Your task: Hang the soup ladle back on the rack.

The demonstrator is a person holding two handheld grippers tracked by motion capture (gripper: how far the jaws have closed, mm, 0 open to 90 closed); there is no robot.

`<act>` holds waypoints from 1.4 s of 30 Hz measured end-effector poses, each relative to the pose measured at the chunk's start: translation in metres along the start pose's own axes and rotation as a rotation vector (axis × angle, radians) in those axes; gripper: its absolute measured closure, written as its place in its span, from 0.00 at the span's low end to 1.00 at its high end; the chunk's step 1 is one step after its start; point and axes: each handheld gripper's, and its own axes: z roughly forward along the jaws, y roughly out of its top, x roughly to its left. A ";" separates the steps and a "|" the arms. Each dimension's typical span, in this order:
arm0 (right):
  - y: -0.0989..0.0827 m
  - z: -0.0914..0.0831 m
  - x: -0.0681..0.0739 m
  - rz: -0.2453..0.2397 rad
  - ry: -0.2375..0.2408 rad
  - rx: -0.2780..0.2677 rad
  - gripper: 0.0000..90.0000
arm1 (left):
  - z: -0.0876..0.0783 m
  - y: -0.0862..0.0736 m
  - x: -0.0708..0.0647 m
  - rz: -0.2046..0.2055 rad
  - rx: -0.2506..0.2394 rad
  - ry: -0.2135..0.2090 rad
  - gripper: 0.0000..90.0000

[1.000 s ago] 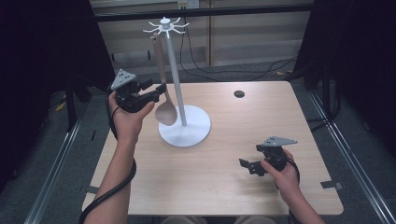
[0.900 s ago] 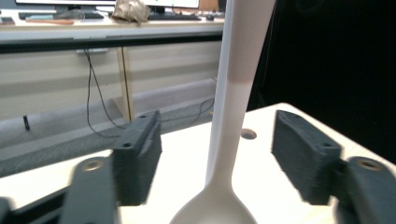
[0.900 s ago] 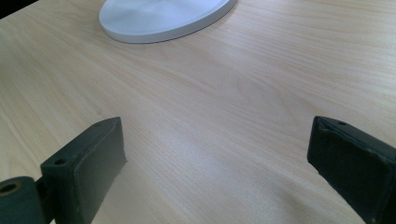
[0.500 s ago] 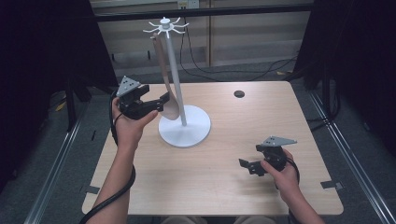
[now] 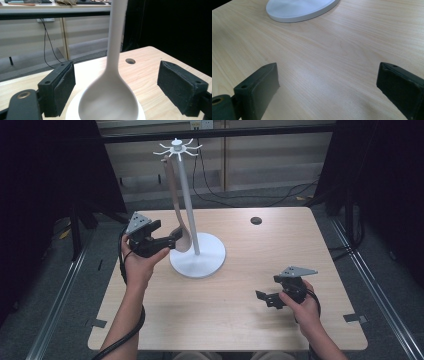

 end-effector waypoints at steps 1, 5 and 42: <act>0.000 0.000 0.000 0.001 -0.002 0.000 0.04 | 0.000 0.000 0.000 0.000 0.000 0.000 0.16; 0.000 0.000 0.000 0.003 -0.002 0.000 0.04 | 0.000 -0.006 -0.001 -0.007 0.001 -0.008 0.16; -0.001 0.001 0.001 -0.012 0.003 0.009 0.04 | -0.012 -0.080 0.004 -0.039 0.059 -0.002 0.16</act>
